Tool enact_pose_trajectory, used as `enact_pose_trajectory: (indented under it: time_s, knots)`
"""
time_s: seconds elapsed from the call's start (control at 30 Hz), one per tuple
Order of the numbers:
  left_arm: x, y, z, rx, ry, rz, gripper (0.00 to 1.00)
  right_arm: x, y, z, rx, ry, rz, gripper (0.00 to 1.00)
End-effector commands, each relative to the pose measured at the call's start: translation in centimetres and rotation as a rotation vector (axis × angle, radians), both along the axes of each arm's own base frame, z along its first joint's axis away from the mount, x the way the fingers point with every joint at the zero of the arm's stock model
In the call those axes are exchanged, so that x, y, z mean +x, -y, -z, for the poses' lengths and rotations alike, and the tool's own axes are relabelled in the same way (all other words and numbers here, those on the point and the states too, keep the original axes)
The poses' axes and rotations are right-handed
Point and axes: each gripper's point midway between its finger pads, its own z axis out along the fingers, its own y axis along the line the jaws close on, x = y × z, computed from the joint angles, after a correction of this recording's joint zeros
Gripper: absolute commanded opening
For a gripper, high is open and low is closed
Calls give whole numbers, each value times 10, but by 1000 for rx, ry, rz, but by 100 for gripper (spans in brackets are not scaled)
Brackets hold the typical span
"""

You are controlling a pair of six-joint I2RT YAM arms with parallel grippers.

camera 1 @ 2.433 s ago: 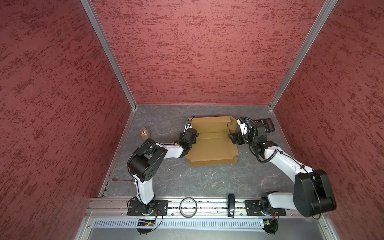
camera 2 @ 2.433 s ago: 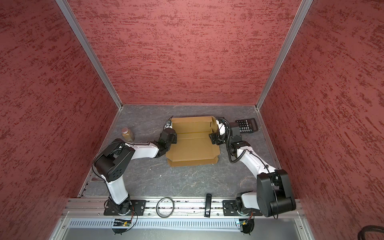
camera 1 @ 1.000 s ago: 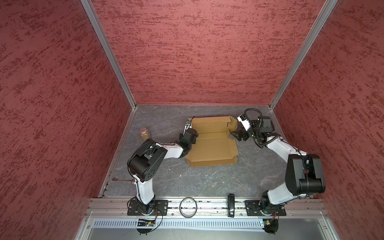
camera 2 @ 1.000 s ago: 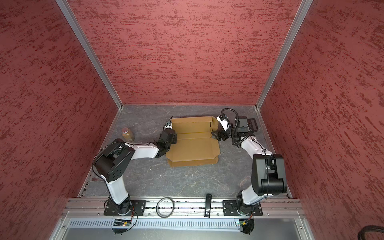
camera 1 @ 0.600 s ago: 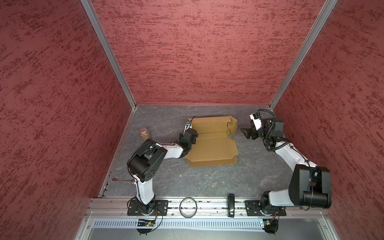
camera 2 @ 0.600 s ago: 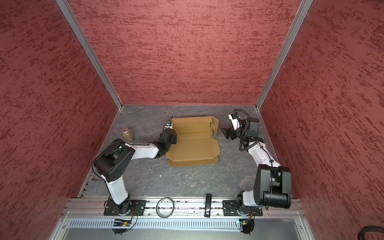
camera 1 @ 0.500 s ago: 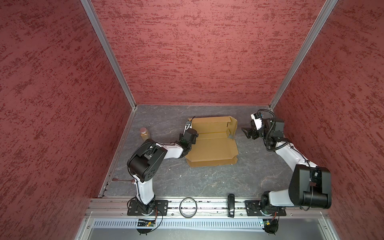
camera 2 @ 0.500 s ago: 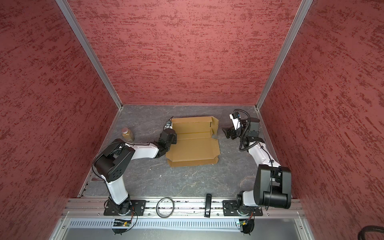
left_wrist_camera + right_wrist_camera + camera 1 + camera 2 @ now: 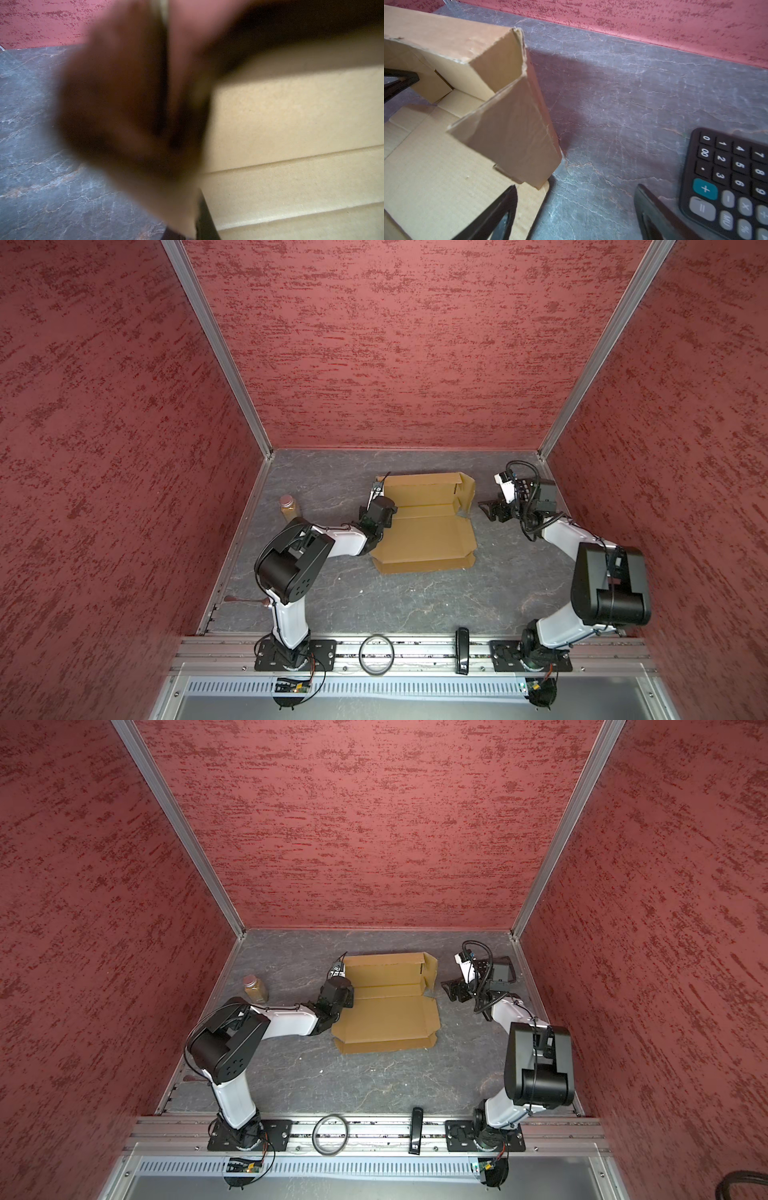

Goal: Fold the paper box

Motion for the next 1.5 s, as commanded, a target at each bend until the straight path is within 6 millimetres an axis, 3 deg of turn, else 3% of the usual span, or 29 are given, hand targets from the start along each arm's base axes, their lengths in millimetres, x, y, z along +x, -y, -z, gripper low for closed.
enact_pose_trajectory:
  time_s: [0.0,0.53,1.47]
  knots:
    - [0,6,6,21,-21,16,11,14,-5,-19,7,68,-45,88]
    - [2,9,8,20,-23,16,11,31,-43,-8,16,51,-143,88]
    - [1,11,11,25,-26,36,10,48,-83,-8,55,78,-179,85]
